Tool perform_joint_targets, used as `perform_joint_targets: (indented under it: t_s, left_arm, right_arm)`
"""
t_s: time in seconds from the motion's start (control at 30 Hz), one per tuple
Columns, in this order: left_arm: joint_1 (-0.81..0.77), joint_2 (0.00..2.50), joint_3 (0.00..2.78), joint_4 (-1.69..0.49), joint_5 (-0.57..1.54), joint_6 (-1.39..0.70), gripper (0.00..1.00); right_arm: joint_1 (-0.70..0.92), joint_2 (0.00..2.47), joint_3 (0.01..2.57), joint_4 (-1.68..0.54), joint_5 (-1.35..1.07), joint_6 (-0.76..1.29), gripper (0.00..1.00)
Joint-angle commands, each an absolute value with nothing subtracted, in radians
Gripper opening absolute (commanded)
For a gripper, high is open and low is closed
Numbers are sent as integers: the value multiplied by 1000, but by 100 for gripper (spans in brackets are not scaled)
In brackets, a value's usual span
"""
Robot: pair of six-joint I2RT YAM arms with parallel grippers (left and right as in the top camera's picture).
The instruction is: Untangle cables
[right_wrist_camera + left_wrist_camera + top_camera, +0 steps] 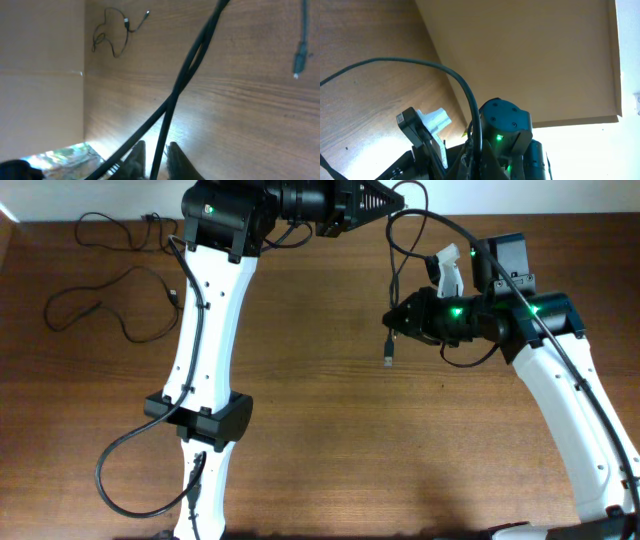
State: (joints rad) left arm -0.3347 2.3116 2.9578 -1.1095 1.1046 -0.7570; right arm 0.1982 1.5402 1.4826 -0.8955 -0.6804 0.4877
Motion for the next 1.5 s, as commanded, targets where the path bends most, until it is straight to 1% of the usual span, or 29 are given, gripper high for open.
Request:
perform_joint_targets:
  t_s: [0.0, 0.07, 0.17, 0.2, 0.27, 0.3, 0.4, 0.5, 0.57, 0.63, 0.67, 0.73, 0.77, 0.83, 0.9, 0.93, 0.97, 1.03, 1.07, 1.1, 1.13, 1.17, 1.23, 1.3, 1.37, 1.47]
  left_arm:
    - [-331, 2278, 2961, -1100, 1134, -770, 0]
    - [-329, 2278, 2961, -1100, 1129, -768, 0]
    - [-330, 2278, 2961, -1140, 1093, -577, 0]
    - [-329, 2278, 2961, -1179, 1048, -530, 0]
    - [-328, 2278, 2961, -1316, 879, -452, 0]
    - [-328, 2278, 2961, -1345, 865, -446, 0]
    - [-339, 2278, 2961, -1359, 941, -394, 0]
    - [-346, 2278, 2961, -1355, 929, -334, 0]
    - [-341, 2278, 2961, -1371, 768, -288, 0]
    - [-339, 2278, 2961, -1390, 709, -223, 0]
    - [-339, 2278, 2961, -1386, 691, -136, 0]
    - [-339, 2278, 2961, -1394, 510, -103, 0]
    - [-339, 2278, 2961, -1402, 441, -103, 0]
    - [-339, 2278, 2961, -1427, 298, -103, 0]
    - [-339, 2278, 2961, -1432, 256, -102, 0]
    - [-339, 2278, 2961, -1435, 266, -99, 0]
    - [-340, 2278, 2961, -1442, 324, -99, 0]
    - [-343, 2278, 2961, -1453, 505, -44, 0]
    - [-352, 2278, 2961, -1460, 620, 10, 0]
    - [-364, 2278, 2961, -1464, 691, 28, 0]
    - [-381, 2278, 2961, -1464, 747, 28, 0]
    - [-400, 2278, 2961, -1465, 772, 32, 0]
    - [-438, 2278, 2961, -1474, 759, 90, 0]
    - [-454, 2278, 2961, -1491, 709, 100, 0]
    - [-466, 2278, 2961, -1493, 732, 99, 0]
    - [-469, 2278, 2961, -1466, 952, 68, 0]
  right_arm:
    - [202, 1545, 1480, -891, -662, 488, 4]
    - [202, 1545, 1480, -893, -618, 488, 4]
    - [186, 1526, 1496, -894, -616, 477, 4]
    - [172, 1510, 1507, -902, -616, 455, 4]
    - [121, 1466, 1539, -945, -616, 430, 4]
    - [103, 1451, 1540, -944, -616, 433, 4]
    - [44, 1437, 1539, -938, -629, 500, 4]
    - [20, 1438, 1539, -930, -721, 498, 4]
    - [17, 1438, 1539, -931, -785, 451, 4]
    - [17, 1438, 1539, -945, -803, 445, 4]
    - [17, 1438, 1539, -952, -802, 436, 4]
    - [17, 1438, 1539, -977, -800, 380, 4]
    - [17, 1438, 1539, -995, -780, 362, 4]
    - [17, 1438, 1539, -1045, -619, 363, 4]
    - [17, 1438, 1539, -1053, -570, 374, 4]
    - [17, 1438, 1539, -1045, -571, 383, 4]
    - [17, 1438, 1539, -1021, -570, 428, 4]
    - [17, 1438, 1539, -959, -572, 553, 4]
    - [17, 1438, 1539, -925, -583, 576, 4]
    - [17, 1438, 1539, -891, -599, 590, 4]
    - [17, 1438, 1539, -847, -612, 646, 4]
    - [17, 1439, 1539, -818, -619, 697, 4]
    - [17, 1439, 1539, -761, -627, 760, 4]
    - [17, 1439, 1539, -720, -643, 815, 4]
    - [17, 1442, 1539, -670, -628, 862, 4]
    - [19, 1468, 1539, -670, -568, 893, 4]
